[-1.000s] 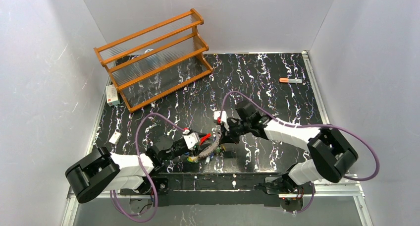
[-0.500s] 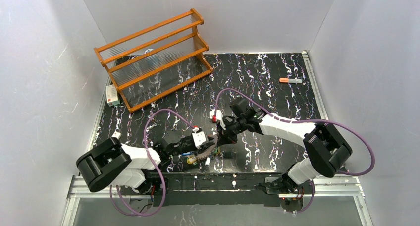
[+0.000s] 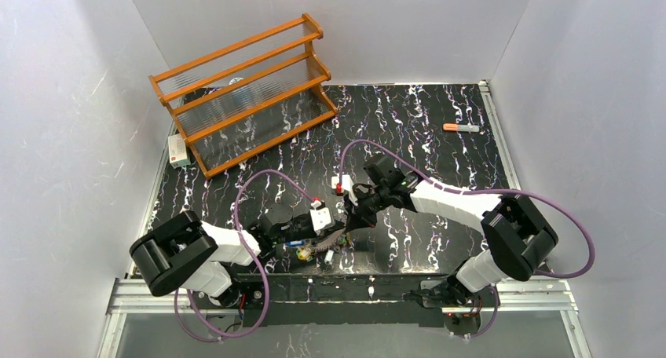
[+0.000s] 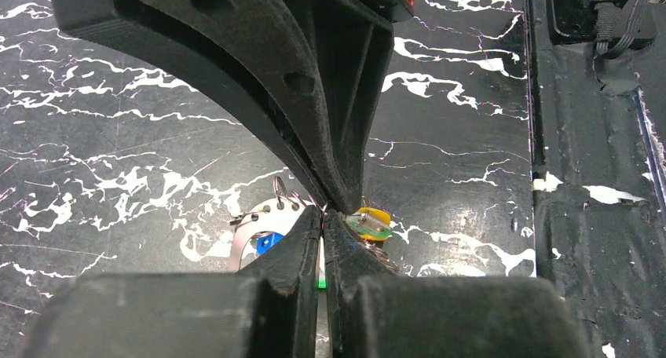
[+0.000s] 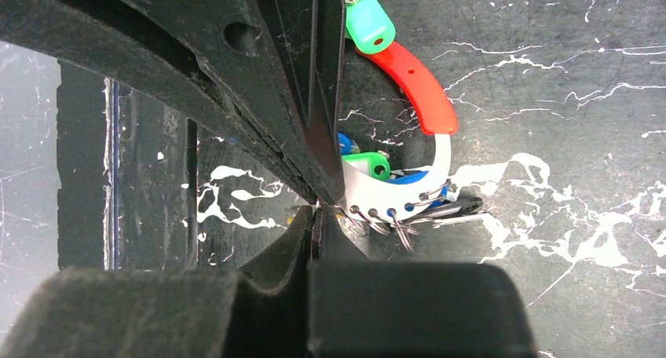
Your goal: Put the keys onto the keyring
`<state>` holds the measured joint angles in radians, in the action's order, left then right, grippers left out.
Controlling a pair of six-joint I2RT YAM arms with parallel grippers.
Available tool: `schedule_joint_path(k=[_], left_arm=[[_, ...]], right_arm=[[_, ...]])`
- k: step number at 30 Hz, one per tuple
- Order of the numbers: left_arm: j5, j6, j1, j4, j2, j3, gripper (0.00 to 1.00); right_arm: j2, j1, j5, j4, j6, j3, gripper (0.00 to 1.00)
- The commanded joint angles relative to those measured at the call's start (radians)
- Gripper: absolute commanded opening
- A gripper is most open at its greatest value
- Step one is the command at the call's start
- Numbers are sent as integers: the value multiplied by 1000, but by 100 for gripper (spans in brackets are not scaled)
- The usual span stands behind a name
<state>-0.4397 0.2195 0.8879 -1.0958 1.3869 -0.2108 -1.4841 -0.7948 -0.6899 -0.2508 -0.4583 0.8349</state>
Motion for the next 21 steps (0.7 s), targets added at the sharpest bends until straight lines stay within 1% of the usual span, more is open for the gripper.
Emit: schedule_joint_path(k=[1, 3, 7, 8, 11, 15, 16, 18, 19, 21], left_arm=[[-17, 8, 2, 6, 15, -24, 6], [-8, 10, 3, 14, 20, -25, 10], [-5, 16, 2, 26, 21, -25, 11], [-4, 17, 2, 27, 19, -25, 9], [-2, 19, 2, 27, 13, -25, 0], [4, 7, 3, 27, -2, -26, 0], [9, 0, 2, 27, -8, -24, 0], [26, -23, 2, 24, -22, -18, 0], [41, -42, 2, 19, -31, -13, 0], [79, -91, 3, -7, -50, -3, 0]], right_arm=[[1, -12, -37, -15, -20, 66, 1], [1, -13, -38, -17, -24, 71, 1], [0, -13, -42, -19, -24, 73, 1], [0, -13, -43, -21, -26, 74, 1], [-2, -14, -39, -29, -32, 76, 1], [2, -12, -24, -19, -31, 74, 1], [8, -13, -17, -5, -21, 70, 3], [36, -7, 1, 51, 16, 44, 14], [59, 2, 7, 117, 48, 10, 21], [120, 43, -8, 229, 120, -50, 31]])
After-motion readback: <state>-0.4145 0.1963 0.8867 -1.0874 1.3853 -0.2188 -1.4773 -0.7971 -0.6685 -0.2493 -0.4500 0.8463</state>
